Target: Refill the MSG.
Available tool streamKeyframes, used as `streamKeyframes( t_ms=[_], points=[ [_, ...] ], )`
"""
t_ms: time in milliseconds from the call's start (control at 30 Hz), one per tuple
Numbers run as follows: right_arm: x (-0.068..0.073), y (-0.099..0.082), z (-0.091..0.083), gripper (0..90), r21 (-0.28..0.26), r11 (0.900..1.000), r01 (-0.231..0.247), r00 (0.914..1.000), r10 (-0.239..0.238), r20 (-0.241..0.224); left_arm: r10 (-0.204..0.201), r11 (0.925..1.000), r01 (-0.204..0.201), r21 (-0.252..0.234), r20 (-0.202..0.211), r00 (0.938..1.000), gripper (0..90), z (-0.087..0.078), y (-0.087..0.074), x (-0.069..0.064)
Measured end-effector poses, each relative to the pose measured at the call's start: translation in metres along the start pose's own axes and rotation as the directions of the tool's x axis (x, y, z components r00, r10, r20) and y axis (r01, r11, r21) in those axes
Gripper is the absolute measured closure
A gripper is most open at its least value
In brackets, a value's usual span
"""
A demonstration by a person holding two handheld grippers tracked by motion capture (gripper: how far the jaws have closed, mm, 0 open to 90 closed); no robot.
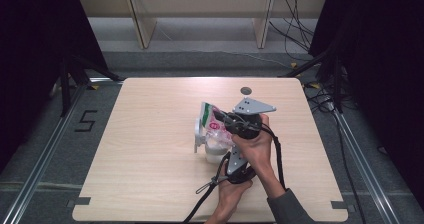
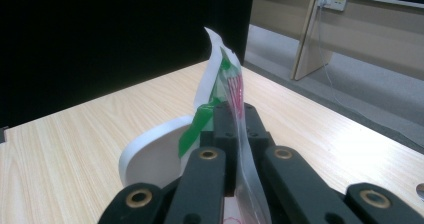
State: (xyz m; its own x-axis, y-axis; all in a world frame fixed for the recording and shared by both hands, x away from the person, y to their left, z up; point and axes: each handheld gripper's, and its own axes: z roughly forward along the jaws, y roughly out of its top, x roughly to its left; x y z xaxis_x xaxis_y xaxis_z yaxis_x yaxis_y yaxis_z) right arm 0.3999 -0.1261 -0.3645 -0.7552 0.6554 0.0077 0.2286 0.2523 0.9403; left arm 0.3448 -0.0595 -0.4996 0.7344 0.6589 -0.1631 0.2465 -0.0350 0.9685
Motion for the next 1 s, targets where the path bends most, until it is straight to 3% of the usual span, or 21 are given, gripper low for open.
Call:
streamKeyframes(
  t_ms=[33,67,100,133,267,300,333,367,400,700,800,867,1000],
  points=[
    [0.000,0.000,0.000,89.8,0.003,1.0000,0.003,1.0000,-0.003,-0.006,-0.031,0.9991,0.032,-0.030,0.014,0.9994,78.1,0.001,0.000,-0.003],
    [0.000,0.000,0.000,89.8,0.000,1.0000,0.007,0.9999,-0.007,-0.011,-0.130,0.9848,0.133,-0.112,0.038,0.9908,78.2,0.007,0.000,-0.010],
    [0.000,0.001,0.000,89.8,0.005,1.0000,0.000,0.9999,0.000,-0.011,-0.135,0.9838,0.139,-0.113,0.037,0.9901,78.1,0.007,0.000,-0.011],
    [0.000,0.000,0.000,89.8,-0.001,0.9999,0.012,0.9999,-0.012,-0.003,0.000,1.0000,0.000,0.002,-0.003,1.0000,78.1,0.000,0.000,0.000],
    [0.001,0.001,-0.001,89.8,0.002,1.0000,0.002,0.9999,-0.002,-0.010,0.002,1.0000,-0.002,-0.003,0.001,1.0000,78.1,-0.001,0.001,0.000],
    [0.001,0.002,0.000,89.8,-0.003,0.9999,0.016,0.9998,-0.016,-0.013,-0.065,0.9964,0.065,-0.054,0.012,0.9978,78.1,0.003,0.001,-0.005],
    [-0.001,0.002,0.000,89.8,-0.016,0.9987,0.048,0.9988,-0.048,0.001,-0.061,0.9969,0.062,-0.050,0.014,0.9980,78.2,0.003,0.001,-0.005],
    [0.002,0.001,0.000,89.8,0.001,0.9999,0.011,0.9999,-0.011,-0.011,-0.060,0.9968,0.060,-0.052,0.012,0.9981,78.1,0.003,0.001,-0.005],
    [0.002,0.002,0.000,89.8,-0.003,1.0000,0.009,0.9998,-0.009,-0.015,-0.067,0.9958,0.068,-0.062,0.011,0.9977,78.1,0.003,0.001,-0.005],
    [0.002,0.001,0.000,89.6,-0.002,1.0000,0.002,0.9999,-0.002,-0.014,-0.063,0.9965,0.064,-0.053,0.013,0.9979,78.2,0.004,0.001,-0.004],
    [0.001,0.001,0.002,89.6,-0.011,0.9993,0.034,0.9994,-0.034,0.001,-0.058,0.9968,0.059,-0.054,0.013,0.9982,78.1,0.004,0.000,-0.003],
    [0.003,0.000,0.002,89.6,0.000,0.9999,0.013,0.9999,-0.013,-0.001,-0.067,0.9957,0.068,-0.062,0.014,0.9976,78.2,0.005,0.000,-0.004],
    [0.002,0.001,0.001,89.6,0.006,0.9998,0.019,0.9997,-0.019,-0.014,-0.065,0.9961,0.066,-0.058,0.016,0.9978,78.2,0.004,0.000,-0.004]
  ],
)
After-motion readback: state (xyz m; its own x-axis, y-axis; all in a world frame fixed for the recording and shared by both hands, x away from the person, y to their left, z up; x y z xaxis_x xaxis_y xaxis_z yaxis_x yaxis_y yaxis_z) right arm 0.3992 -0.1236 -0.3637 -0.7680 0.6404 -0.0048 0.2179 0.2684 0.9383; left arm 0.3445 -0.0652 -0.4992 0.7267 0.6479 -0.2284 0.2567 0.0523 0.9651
